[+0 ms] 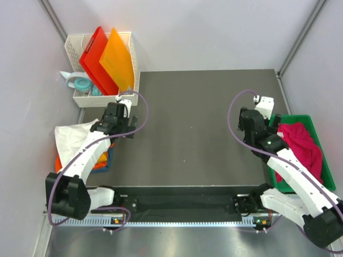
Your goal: Fold and stack the t-shirts
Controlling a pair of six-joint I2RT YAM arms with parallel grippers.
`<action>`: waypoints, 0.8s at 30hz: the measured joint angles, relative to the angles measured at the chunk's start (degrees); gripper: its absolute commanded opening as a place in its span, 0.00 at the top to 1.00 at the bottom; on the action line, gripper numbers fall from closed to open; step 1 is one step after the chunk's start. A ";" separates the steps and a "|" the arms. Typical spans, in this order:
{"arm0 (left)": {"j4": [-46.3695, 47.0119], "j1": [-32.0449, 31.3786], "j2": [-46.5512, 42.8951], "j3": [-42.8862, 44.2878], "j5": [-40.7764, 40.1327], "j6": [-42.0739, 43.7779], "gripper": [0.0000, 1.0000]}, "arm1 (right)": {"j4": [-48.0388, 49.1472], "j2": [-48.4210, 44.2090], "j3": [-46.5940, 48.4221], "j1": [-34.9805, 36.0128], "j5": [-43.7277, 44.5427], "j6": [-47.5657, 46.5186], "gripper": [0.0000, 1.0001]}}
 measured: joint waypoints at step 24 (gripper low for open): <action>-0.63 -10.97 3.39 4.09 -1.25 3.58 0.06 | -5.84 6.71 1.95 -25.68 -4.17 11.08 0.04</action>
